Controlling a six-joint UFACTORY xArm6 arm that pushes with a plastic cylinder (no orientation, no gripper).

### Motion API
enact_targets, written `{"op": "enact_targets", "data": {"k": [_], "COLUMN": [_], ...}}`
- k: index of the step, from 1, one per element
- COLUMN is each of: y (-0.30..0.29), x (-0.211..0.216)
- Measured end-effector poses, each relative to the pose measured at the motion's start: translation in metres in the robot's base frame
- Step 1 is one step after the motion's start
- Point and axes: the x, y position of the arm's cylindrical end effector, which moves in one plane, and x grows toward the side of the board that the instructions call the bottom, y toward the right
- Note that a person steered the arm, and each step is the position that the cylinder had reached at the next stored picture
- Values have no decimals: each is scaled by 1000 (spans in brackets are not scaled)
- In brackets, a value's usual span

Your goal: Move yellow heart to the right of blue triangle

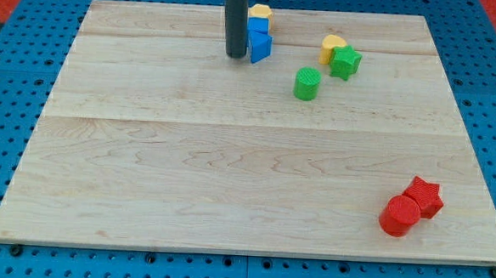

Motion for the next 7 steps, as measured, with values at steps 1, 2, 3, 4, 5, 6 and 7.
{"op": "enact_targets", "data": {"k": [1, 2, 3, 4, 5, 6, 7], "y": [47, 97, 97, 130, 206, 191, 166], "x": [17, -16, -74, -102, -70, -45, -41]}}
